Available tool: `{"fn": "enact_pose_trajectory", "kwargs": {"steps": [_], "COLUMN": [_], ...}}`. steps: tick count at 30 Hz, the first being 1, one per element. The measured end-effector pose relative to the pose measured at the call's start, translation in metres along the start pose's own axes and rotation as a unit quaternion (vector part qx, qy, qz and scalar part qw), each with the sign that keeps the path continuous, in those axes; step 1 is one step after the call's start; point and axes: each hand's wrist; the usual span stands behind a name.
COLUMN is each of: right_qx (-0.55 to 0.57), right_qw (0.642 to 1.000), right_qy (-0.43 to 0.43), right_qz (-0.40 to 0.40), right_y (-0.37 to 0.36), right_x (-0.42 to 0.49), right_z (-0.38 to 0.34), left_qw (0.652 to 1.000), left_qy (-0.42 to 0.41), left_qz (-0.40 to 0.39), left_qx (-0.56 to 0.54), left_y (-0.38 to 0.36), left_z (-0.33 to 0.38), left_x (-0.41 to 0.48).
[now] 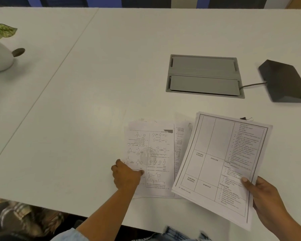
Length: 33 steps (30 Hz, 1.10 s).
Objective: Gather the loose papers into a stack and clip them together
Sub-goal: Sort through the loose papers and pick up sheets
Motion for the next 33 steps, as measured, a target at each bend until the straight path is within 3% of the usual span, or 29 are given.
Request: {"fn": "enact_pose_trajectory", "kwargs": {"steps": [6, 10, 21, 26, 33], "right_qx": [0.002, -0.001, -0.003, -0.004, -0.010], "right_qw": [1.000, 1.000, 1.000, 1.000, 1.000], "right_qy": [-0.008, -0.008, -0.003, -0.008, -0.004], "right_qz": [0.013, 0.012, 0.021, 0.021, 0.021], "right_y": [0.002, 0.002, -0.001, -0.004, -0.005], "right_x": [0.003, 0.001, -0.003, -0.003, -0.002], "right_z": [0.002, 0.000, -0.007, -0.008, -0.009], "left_qw": [0.997, 0.996, 0.972, 0.969, 0.979], "left_qy": [-0.024, -0.065, -0.100, -0.168, -0.159], "left_qz": [-0.059, -0.048, -0.013, -0.014, 0.013], "left_qx": [-0.042, -0.036, -0.214, -0.181, -0.124], "left_y": [0.001, -0.001, 0.016, 0.024, 0.029], "left_z": [-0.003, 0.002, 0.007, -0.004, -0.015], "left_x": [0.000, -0.005, -0.008, -0.007, 0.001]}}
Point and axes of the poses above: each hand's wrist, its own x-axis towards the middle knuckle, its own y-axis out of the back of the hand, z = x × y, and after that the axes turned 11 degrees about -y, right-handed
